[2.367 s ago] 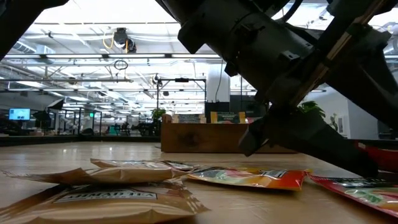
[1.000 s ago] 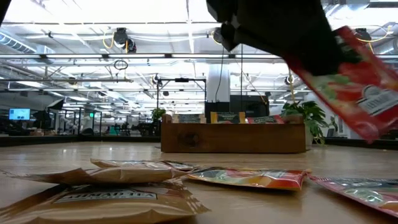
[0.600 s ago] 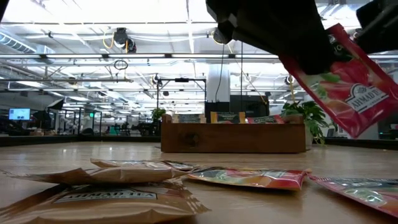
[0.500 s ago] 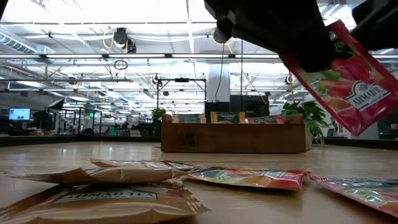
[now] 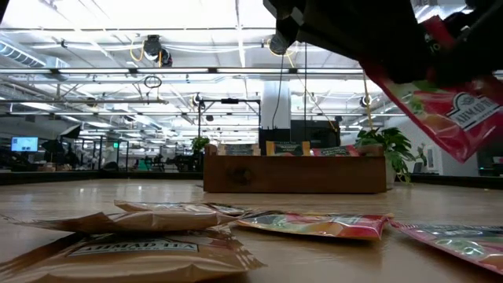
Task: Pick & Place Tea
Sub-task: Put the red tea bag into the right wooden organizer
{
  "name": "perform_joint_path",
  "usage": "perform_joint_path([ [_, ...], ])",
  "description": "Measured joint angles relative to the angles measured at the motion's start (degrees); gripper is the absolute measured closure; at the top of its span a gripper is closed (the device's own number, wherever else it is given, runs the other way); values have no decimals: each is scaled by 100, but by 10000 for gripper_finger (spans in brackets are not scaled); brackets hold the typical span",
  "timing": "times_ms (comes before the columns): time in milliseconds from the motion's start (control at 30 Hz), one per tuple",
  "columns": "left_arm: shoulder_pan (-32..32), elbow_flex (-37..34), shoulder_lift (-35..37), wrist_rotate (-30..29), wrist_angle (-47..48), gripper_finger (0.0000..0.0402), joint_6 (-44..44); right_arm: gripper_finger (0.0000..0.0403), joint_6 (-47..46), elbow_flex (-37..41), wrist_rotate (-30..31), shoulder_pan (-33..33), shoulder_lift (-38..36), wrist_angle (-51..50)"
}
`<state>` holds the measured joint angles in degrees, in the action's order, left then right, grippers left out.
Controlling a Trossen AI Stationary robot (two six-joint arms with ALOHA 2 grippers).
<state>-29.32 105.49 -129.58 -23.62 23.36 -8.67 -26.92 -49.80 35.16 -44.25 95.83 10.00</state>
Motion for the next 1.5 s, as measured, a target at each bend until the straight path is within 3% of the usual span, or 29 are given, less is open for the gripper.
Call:
perform_joint_path([
  [133,4,0,0,-4,12,398,47,269,8,0,-96,57,92,-14],
  [367,9,0,0,-49,46,398,44,392,251,0,-105,67,94,16],
  [600,8,0,7,-152,64,363,121,400,290,0,-59,47,94,5],
  [933,-115,11,543,-545,872,243,163,402,972,341,884,-273,32,86],
  [1100,-348,9,581,-926,949,203,64,402,2152,1044,1062,-387,-20,1808],
  [1300,-456,8,561,-938,393,193,196,402,3476,1781,1128,-538,-20,4338],
  [1500,-358,4,486,-786,-334,193,514,403,3628,1875,794,-531,-20,4810],
])
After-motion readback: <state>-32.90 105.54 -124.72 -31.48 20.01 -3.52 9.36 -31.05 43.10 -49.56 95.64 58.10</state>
